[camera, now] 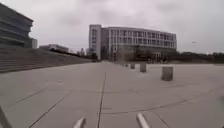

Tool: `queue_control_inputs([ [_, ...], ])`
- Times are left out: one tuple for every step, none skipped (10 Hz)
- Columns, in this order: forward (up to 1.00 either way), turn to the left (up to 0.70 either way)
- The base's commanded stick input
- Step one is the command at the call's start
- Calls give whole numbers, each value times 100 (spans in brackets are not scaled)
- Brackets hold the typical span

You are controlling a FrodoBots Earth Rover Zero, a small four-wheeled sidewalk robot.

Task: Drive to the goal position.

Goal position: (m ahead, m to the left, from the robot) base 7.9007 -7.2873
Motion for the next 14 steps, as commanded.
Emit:
queue_control_inputs([
  [70,-35],
  [70,-35],
  [70,-35],
  [70,-35],
  [70,-35],
  [70,-35],
  [70,-35],
  [70,-35],
  [70,-35],
  [70,-35],
  [70,-35],
  [70,-35],
  [70,-35],
  [70,-35],
])
